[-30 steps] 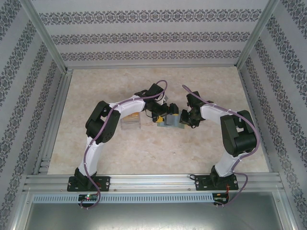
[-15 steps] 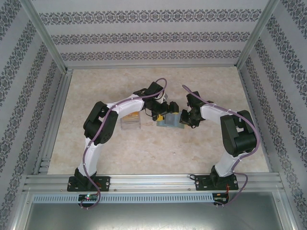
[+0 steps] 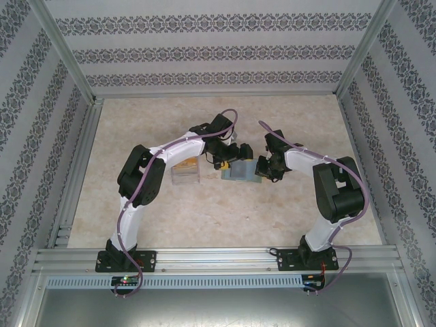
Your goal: Take the credit cards out of the card holder
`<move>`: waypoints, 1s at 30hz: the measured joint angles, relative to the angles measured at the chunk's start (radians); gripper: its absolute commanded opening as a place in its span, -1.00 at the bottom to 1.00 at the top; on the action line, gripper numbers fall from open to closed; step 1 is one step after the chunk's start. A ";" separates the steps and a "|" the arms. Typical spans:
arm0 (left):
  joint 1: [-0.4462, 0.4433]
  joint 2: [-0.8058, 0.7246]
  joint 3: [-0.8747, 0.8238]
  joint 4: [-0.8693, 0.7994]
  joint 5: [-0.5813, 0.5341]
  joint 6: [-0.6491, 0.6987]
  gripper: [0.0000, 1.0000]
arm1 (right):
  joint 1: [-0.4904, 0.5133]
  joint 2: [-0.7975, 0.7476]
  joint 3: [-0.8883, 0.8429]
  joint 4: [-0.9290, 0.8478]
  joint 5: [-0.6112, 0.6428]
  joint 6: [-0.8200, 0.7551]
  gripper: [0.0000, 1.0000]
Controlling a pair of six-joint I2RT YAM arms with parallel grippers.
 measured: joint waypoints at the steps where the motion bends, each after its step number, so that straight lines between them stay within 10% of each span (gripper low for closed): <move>1: 0.000 0.000 0.000 -0.008 -0.008 0.003 1.00 | 0.000 0.000 0.000 0.000 0.000 0.000 -0.59; 30: -0.001 0.045 -0.029 0.053 0.052 -0.005 0.99 | 0.000 0.000 -0.001 0.000 0.000 0.000 -0.59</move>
